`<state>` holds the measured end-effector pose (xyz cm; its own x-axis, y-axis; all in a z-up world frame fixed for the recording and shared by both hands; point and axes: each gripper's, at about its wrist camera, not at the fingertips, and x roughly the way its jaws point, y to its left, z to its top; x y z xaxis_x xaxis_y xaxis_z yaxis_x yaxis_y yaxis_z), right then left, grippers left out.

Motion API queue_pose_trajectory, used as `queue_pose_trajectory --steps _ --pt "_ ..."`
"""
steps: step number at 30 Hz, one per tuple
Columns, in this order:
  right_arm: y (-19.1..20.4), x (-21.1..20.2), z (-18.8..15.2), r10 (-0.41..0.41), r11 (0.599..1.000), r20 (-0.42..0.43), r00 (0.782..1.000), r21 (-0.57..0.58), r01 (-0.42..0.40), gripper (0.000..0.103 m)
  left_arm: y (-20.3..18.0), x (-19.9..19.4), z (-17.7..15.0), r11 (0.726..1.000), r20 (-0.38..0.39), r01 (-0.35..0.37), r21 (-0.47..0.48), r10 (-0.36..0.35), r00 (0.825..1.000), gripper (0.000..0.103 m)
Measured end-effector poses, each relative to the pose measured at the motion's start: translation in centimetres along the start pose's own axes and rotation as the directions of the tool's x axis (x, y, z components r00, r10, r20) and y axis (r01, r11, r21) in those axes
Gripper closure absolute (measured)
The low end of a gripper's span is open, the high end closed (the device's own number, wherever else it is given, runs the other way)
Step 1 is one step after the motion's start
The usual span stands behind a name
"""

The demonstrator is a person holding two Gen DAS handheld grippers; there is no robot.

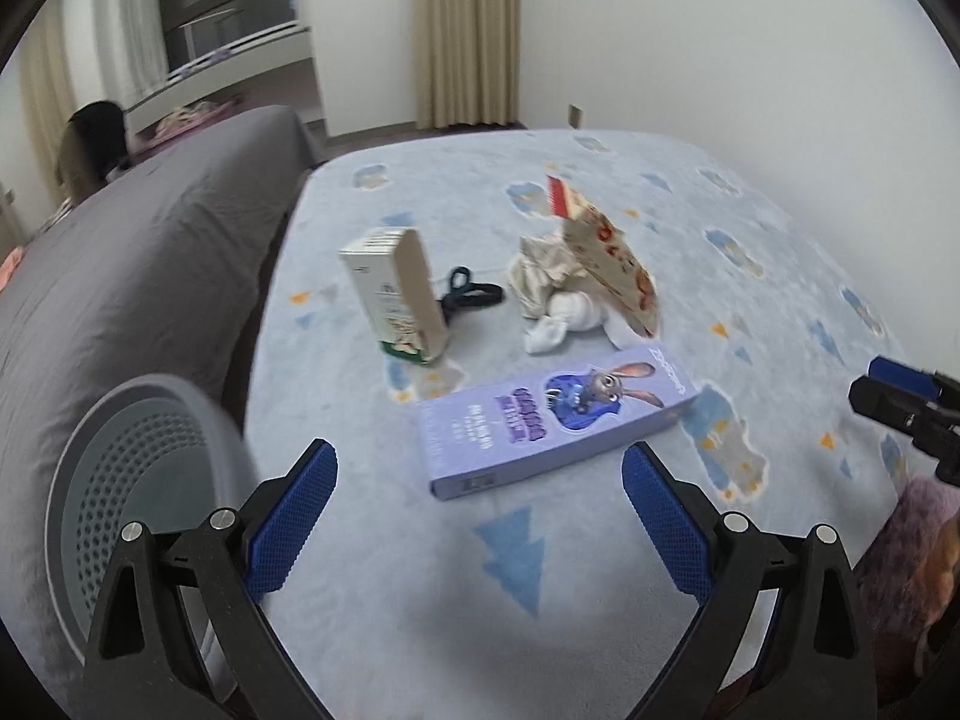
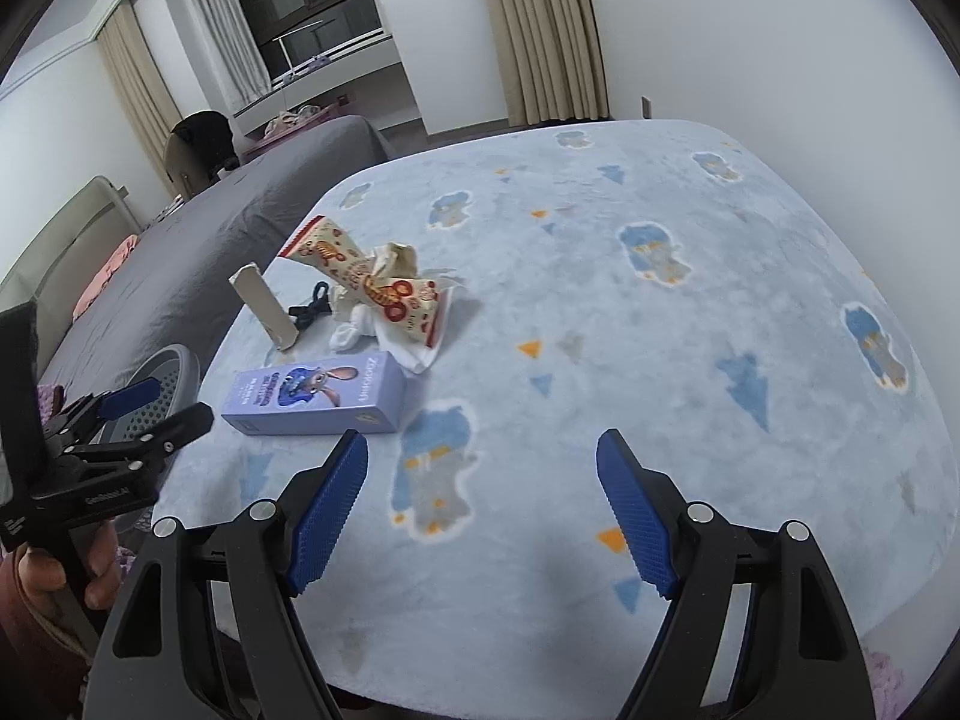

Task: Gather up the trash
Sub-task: 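Grasp the purple Zootopia toothpaste box with the left tool and lift it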

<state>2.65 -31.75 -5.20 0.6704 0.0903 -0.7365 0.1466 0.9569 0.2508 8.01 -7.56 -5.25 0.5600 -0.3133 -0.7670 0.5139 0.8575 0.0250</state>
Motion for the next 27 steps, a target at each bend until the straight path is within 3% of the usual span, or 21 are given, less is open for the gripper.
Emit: queue_pose_trajectory --steps 12,18,27 --pt "-0.9 0.4 -0.2 0.021 1.000 -0.006 1.000 0.022 -0.020 0.028 -0.5 4.2 1.2 0.965 -0.079 0.130 0.229 -0.115 0.990 0.009" --pt "-1.0 0.8 -0.3 0.028 0.999 -0.017 0.999 0.027 -0.028 0.028 -0.3 5.9 1.4 0.952 -0.100 0.145 0.271 -0.122 0.987 0.009" --pt "-1.3 1.0 -0.5 0.022 0.999 -0.015 1.000 0.034 -0.021 0.028 -1.3 6.1 0.8 0.920 -0.132 0.270 0.286 -0.241 0.962 0.009"
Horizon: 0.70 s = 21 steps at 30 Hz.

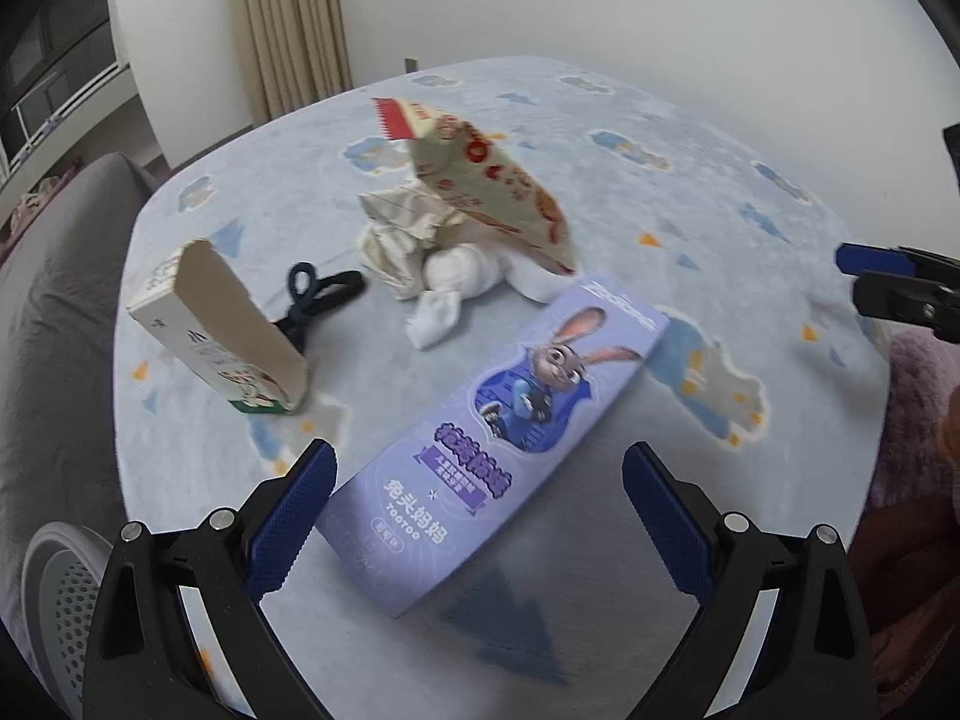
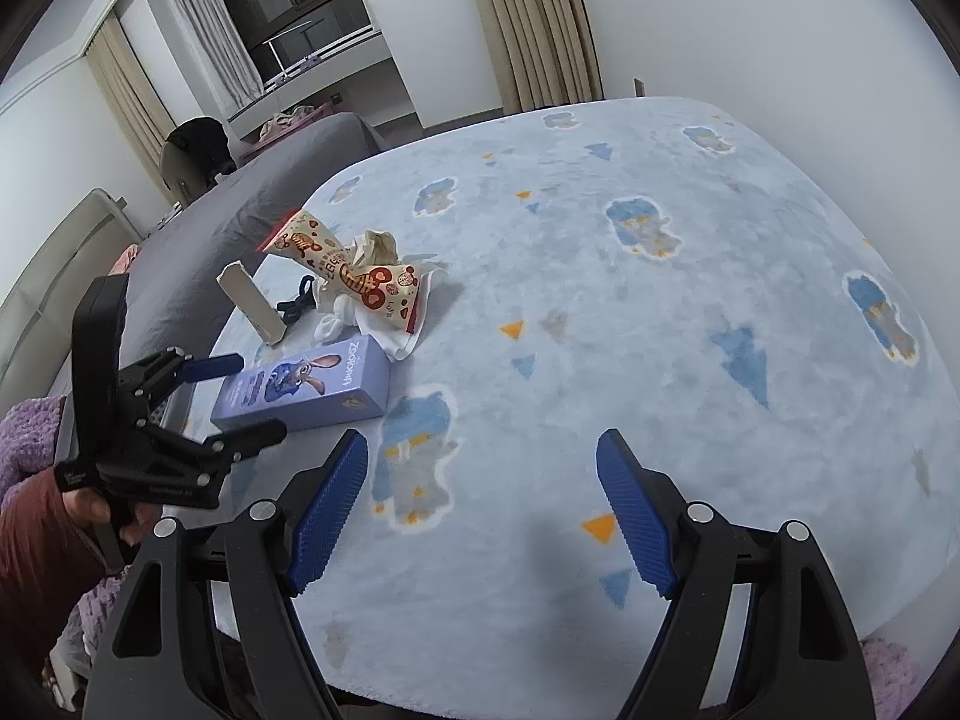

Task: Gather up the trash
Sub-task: 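Grasp the purple Zootopia toothpaste box with the left tool and lift it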

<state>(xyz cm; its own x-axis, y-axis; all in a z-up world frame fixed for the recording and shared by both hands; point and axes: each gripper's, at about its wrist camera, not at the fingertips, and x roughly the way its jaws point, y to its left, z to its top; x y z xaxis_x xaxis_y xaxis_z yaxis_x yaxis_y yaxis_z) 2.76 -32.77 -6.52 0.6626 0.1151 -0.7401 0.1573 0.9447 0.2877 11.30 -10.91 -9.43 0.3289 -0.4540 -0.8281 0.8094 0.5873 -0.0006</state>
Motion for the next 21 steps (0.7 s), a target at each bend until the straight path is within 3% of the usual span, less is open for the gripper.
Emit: queue_pose_trajectory --steps 16,21 --pt "-0.9 -1.1 -0.1 0.005 1.000 0.029 1.000 0.025 -0.005 0.028 -7.3 -2.0 -2.7 0.991 0.002 0.130 -0.045 -0.130 0.992 0.009" --pt "-1.2 -1.6 -0.3 0.007 0.999 0.037 0.999 0.032 -0.008 0.028 -8.1 -1.8 -2.4 0.988 0.020 0.116 -0.099 -0.115 0.993 0.009"
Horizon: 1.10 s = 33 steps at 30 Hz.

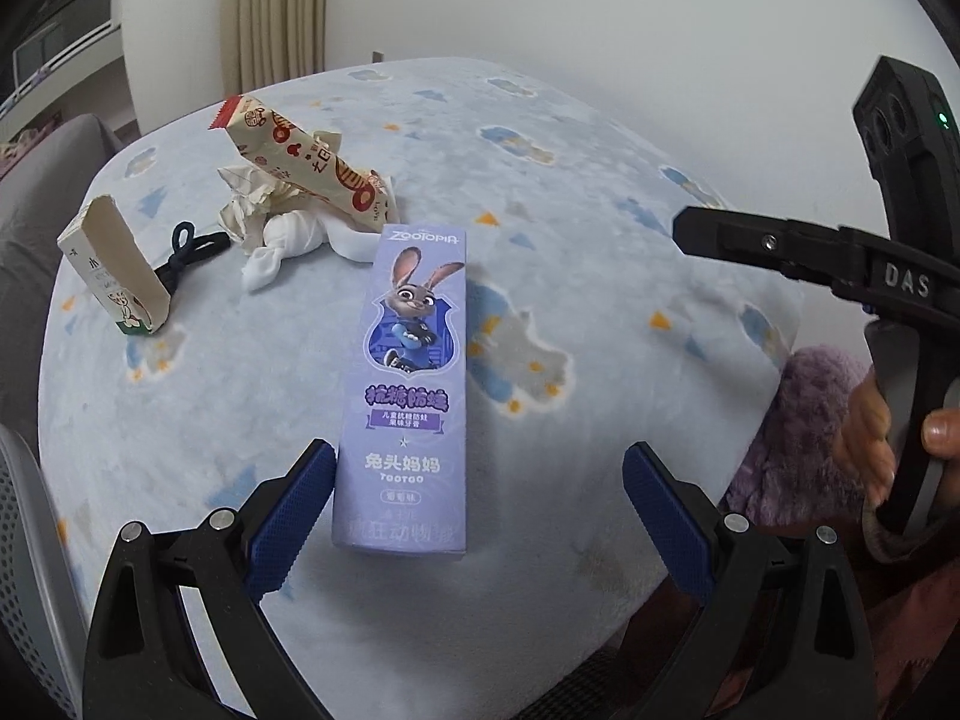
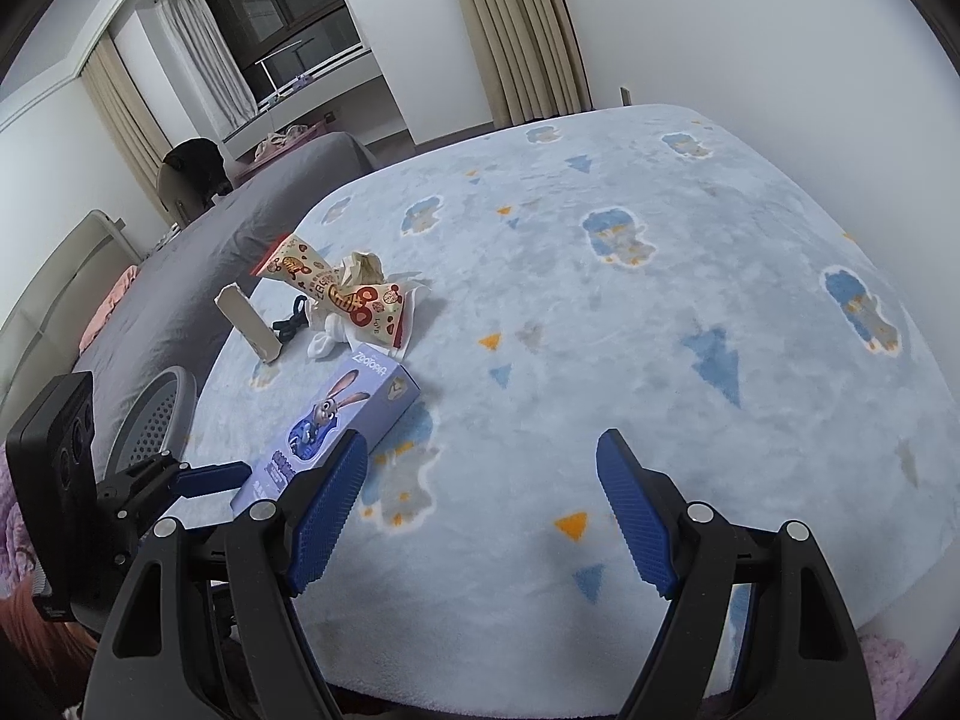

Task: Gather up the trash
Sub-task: 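Grasp the purple Zootopia toothpaste box with the left tool and lift it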

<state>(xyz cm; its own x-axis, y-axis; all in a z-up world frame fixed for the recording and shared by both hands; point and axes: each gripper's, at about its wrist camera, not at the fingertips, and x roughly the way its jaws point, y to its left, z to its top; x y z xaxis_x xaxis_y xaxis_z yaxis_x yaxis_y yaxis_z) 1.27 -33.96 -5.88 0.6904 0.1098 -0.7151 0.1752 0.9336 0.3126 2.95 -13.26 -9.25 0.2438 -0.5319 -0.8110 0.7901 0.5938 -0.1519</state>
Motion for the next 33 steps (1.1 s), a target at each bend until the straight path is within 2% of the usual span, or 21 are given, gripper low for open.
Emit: queue_pose_trajectory --steps 8,14,16,18,20,24,28,33 --pt "0.0 -0.4 -0.2 0.004 1.000 0.007 1.000 -0.002 -0.003 0.028 1.0 2.4 1.1 0.992 0.000 -0.096 -0.088 0.096 0.995 0.009" --pt "-0.5 -0.9 -0.2 -0.006 1.000 0.013 1.000 0.006 0.006 0.028 0.6 3.5 2.1 0.981 -0.021 -0.164 -0.102 0.162 0.987 0.011" --pt "-0.7 -0.9 -0.2 -0.011 1.000 0.015 1.000 0.007 0.011 0.028 0.5 3.9 2.4 0.977 -0.038 -0.181 -0.109 0.178 0.983 0.019" --pt "-0.8 -1.0 -0.2 -0.015 1.000 0.016 1.000 0.008 0.015 0.028 0.5 4.6 2.4 0.974 -0.069 -0.197 -0.114 0.190 0.979 0.034" --pt "-1.0 -1.2 -0.2 -0.018 1.000 0.017 1.000 0.008 0.018 0.028 0.4 5.0 2.5 0.969 -0.078 -0.221 -0.114 0.213 0.974 0.037" --pt "-0.9 -1.1 -0.4 -0.025 1.000 0.011 1.000 0.005 0.025 0.028 0.5 4.7 2.5 0.962 -0.078 -0.244 -0.126 0.235 0.969 0.057" --pt "-0.7 -0.8 -0.5 -0.027 1.000 0.003 1.000 -0.003 0.027 0.028 1.5 3.7 2.1 0.955 -0.072 -0.228 -0.188 0.218 0.973 0.060" --pt "-0.1 0.1 -0.5 -0.025 1.000 -0.014 1.000 -0.019 0.025 0.028 1.7 1.4 1.0 0.937 -0.040 -0.270 -0.221 0.267 0.963 0.060"
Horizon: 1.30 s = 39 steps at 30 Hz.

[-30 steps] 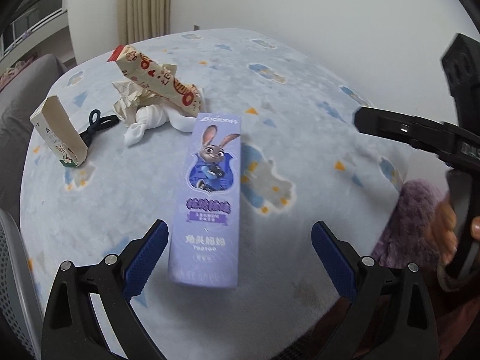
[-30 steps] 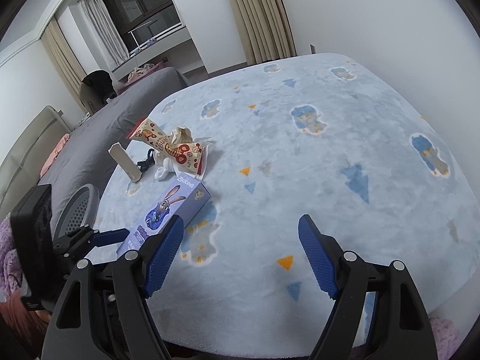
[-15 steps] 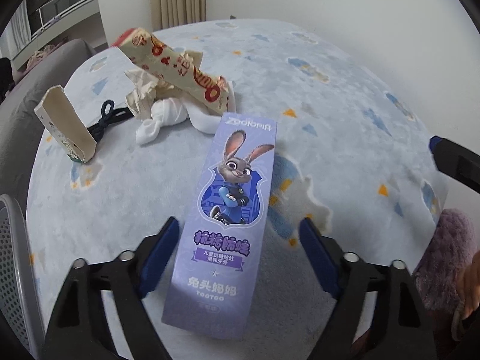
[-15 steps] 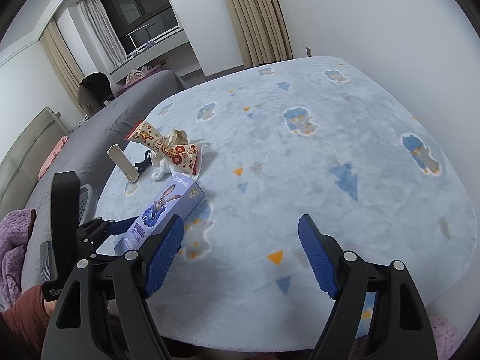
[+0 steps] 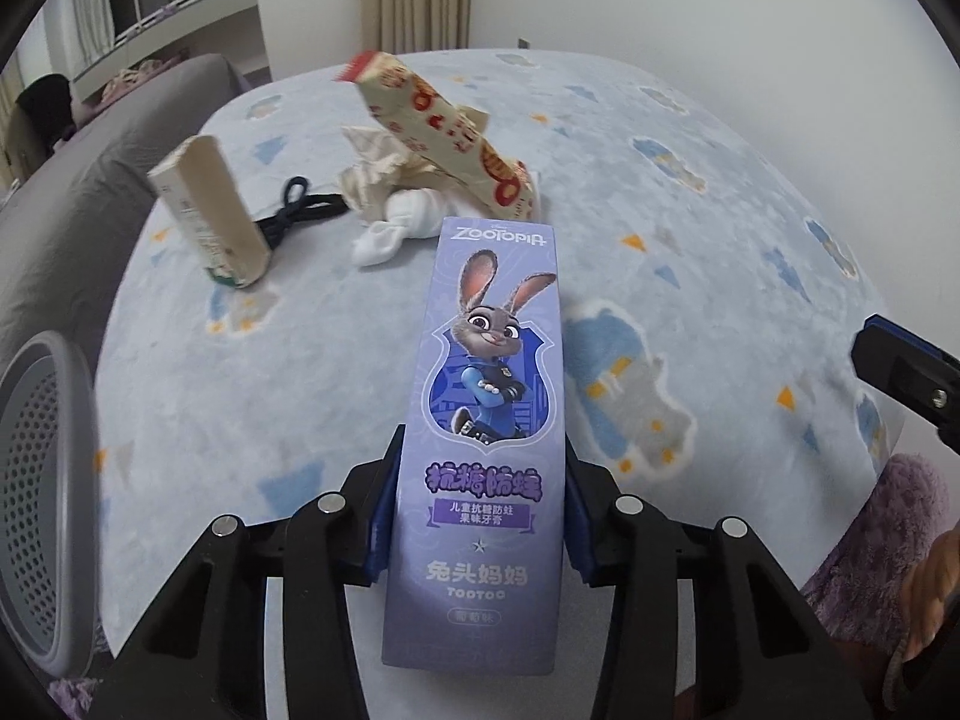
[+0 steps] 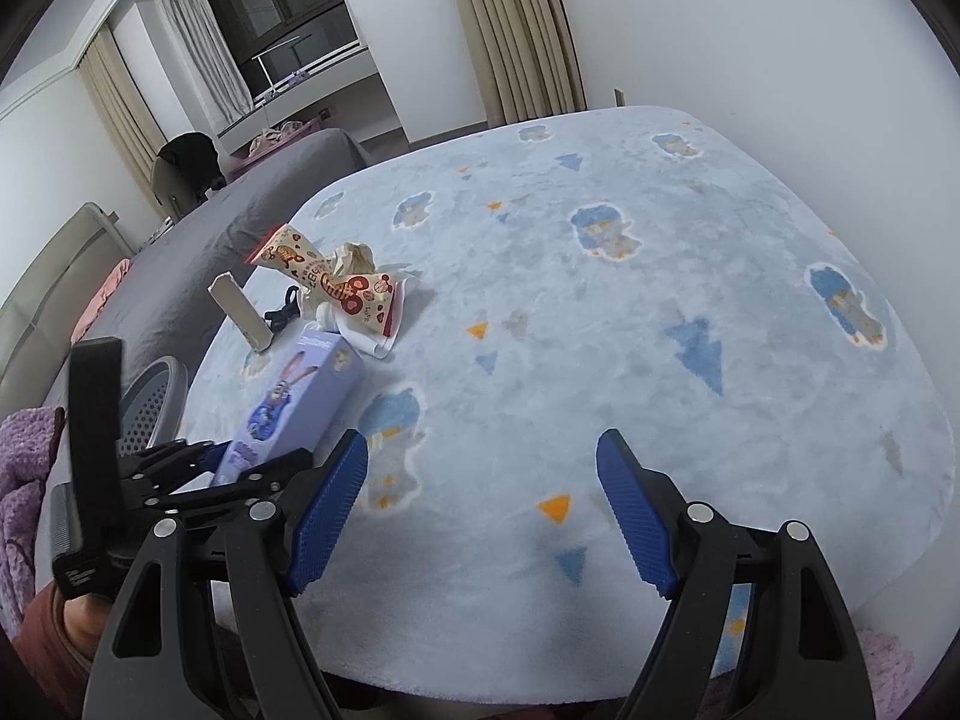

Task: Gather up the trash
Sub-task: 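Grasp the red-and-white snack wrapper with the right tool while left holds toothpaste box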

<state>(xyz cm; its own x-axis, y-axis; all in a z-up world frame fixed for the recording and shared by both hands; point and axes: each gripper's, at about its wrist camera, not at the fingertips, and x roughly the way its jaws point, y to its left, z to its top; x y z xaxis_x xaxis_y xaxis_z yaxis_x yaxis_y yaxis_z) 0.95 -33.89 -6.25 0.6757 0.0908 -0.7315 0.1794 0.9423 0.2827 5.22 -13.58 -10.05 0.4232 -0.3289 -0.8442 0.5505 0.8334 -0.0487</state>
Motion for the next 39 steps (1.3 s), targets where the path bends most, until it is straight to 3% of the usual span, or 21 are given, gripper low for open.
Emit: queue_pose_trajectory --steps 7,14,22,30,31,37,39 --pt "2.2 2.0 0.9 0.022 0.998 -0.011 1.000 -0.061 -0.022 0.028 3.0 -3.2 -0.9 0.993 0.060 -0.094 -0.071 0.099 0.993 0.060" --pt "5.8 5.1 3.0 0.067 0.983 -0.018 0.998 -0.169 -0.069 0.028 6.7 -5.4 -1.3 0.964 0.094 -0.211 -0.160 0.228 0.969 0.060" --pt "9.8 9.3 6.0 0.072 0.954 0.000 0.997 -0.292 -0.069 0.028 9.4 -6.2 -1.3 0.939 0.092 -0.238 -0.248 0.267 0.959 0.060" --pt "12.1 13.4 7.6 -0.001 0.934 0.043 0.999 -0.357 0.016 0.029 10.6 -6.0 -1.2 0.931 0.090 -0.238 -0.276 0.272 0.958 0.060" --pt "12.3 13.8 7.7 -0.011 0.932 0.047 0.999 -0.362 0.027 0.031 10.8 -5.9 -1.2 0.930 0.088 -0.238 -0.280 0.271 0.958 0.060" --pt "12.5 14.7 8.1 -0.038 0.932 0.035 0.999 -0.360 0.048 0.071 11.4 -5.8 -1.3 0.927 0.080 -0.232 -0.294 0.266 0.961 0.060" --pt "12.4 14.3 8.1 -0.029 0.935 0.039 0.999 -0.351 0.041 0.072 11.5 -5.9 -1.4 0.927 0.082 -0.228 -0.298 0.263 0.961 0.060"
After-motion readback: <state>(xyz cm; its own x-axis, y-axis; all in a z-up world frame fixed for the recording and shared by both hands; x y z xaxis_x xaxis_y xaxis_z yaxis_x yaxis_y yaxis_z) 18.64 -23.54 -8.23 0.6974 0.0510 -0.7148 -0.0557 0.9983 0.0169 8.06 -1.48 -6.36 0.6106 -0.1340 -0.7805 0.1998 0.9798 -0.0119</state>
